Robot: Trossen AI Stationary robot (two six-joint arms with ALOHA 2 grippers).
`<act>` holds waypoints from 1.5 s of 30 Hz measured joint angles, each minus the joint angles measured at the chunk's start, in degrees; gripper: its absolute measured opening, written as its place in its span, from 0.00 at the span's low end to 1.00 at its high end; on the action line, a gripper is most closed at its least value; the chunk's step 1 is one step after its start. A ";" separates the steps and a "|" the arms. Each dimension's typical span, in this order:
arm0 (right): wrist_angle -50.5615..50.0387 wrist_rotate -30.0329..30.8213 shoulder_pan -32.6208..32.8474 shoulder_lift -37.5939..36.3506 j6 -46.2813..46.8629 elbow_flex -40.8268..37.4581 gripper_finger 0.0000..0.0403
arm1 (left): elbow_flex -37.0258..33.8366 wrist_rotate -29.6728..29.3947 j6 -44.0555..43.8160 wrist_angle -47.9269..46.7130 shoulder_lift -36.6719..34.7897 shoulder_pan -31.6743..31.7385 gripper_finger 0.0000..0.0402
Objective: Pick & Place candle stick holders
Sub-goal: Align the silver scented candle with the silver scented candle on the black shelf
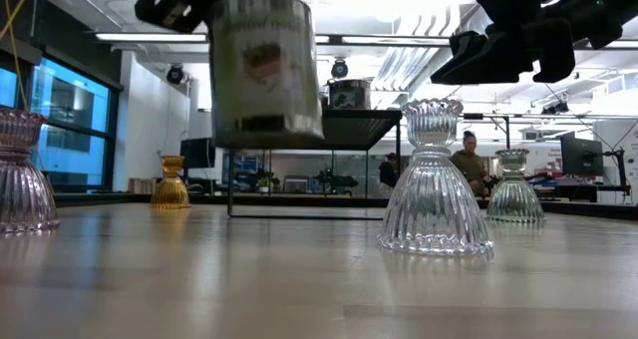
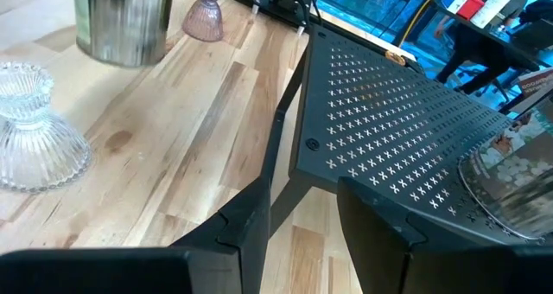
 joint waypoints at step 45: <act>0.52 -0.39 -0.02 0.00 -0.17 0.01 0.32 | 21.74 1.83 43.86 -16.86 -0.20 39.27 0.00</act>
